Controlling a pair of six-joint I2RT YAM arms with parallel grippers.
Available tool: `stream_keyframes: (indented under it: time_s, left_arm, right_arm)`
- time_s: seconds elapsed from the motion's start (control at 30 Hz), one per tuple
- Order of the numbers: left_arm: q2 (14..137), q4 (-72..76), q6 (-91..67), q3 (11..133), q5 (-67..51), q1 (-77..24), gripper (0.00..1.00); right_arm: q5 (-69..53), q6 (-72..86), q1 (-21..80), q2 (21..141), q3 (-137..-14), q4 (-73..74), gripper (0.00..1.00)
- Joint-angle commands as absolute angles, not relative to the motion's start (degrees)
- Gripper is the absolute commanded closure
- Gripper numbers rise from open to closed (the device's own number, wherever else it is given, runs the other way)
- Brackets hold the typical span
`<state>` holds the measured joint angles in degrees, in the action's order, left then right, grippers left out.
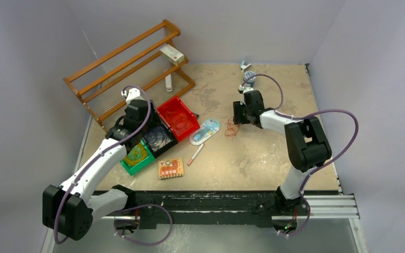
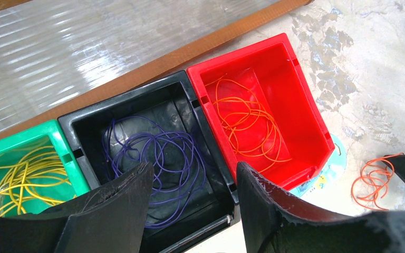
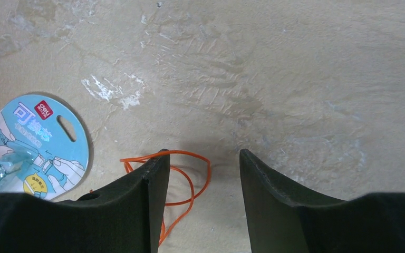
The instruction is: Untangle the cables
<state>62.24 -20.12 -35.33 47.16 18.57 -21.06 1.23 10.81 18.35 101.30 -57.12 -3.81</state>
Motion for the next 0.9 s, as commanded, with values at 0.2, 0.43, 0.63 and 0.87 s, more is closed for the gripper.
stream_keyframes:
  time_s: [0.2,0.43,0.63,0.87]
  left_arm:
    - [62.5,-16.4,-35.8,48.1,18.5,-21.1,0.42]
    - [62.8,-16.5,-35.9,48.1,18.4,-21.1,0.42]
    - [62.9,-15.7,-35.7,48.2,18.2,-21.1,0.42]
    - [62.4,-6.0,-33.9,46.9,8.7,-21.1,0.39]
  right_arm:
    - [-3.0,8.3,18.3,105.1,-61.7,-7.4,0.55]
    - [-3.7,8.0,18.3,106.5,-62.4,-9.2,0.89]
    - [-1.4,8.4,18.3,100.7,-59.4,-11.8,1.0]
    - [-2.2,5.1,18.3,88.2,-56.4,-14.3,1.0]
